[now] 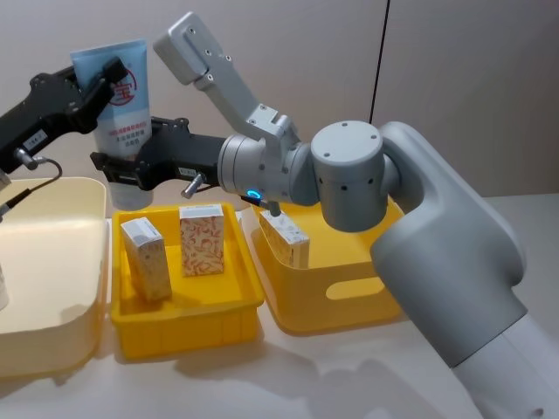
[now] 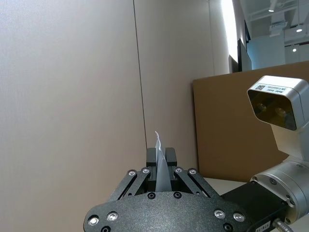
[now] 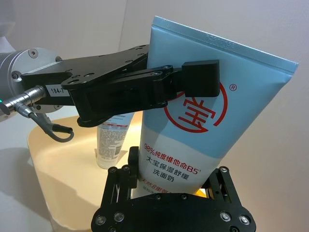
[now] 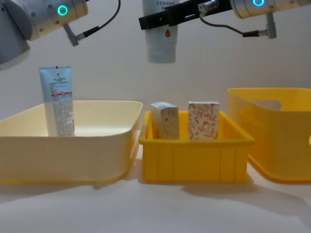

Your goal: Bimanual collaborative sorting of washing and personal care products

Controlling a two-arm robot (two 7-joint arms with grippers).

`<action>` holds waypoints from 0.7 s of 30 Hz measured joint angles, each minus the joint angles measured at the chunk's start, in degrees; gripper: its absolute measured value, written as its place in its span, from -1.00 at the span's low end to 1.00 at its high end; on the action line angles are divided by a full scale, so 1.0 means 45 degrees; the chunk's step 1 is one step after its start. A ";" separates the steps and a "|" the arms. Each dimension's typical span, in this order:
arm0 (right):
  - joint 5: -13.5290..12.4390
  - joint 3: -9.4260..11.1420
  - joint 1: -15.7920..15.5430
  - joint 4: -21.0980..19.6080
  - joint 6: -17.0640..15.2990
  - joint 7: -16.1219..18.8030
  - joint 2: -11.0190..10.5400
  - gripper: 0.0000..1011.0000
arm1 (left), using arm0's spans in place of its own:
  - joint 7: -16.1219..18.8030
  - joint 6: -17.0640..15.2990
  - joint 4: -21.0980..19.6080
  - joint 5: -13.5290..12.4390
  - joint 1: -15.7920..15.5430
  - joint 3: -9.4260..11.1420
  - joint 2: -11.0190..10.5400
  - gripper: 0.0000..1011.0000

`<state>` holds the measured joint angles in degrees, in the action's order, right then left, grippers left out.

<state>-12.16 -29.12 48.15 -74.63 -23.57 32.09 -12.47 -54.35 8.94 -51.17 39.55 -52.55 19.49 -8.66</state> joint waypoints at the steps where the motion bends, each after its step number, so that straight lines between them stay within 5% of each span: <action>1: 0.0000 -0.0002 0.0003 0.0003 0.0000 0.0001 0.0004 0.32 | 0.0000 0.0000 0.0000 0.0000 0.0000 0.0000 0.0000 -0.77; 21: -0.0018 -0.0029 0.0043 0.0054 0.0012 0.0006 0.0042 0.08 | 0.0000 -0.0001 -0.0001 -0.0002 0.0000 0.0001 0.0001 -0.77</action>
<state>-12.25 -29.25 48.35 -74.39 -23.52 32.12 -12.27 -54.35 8.93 -51.18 39.54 -52.54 19.49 -8.66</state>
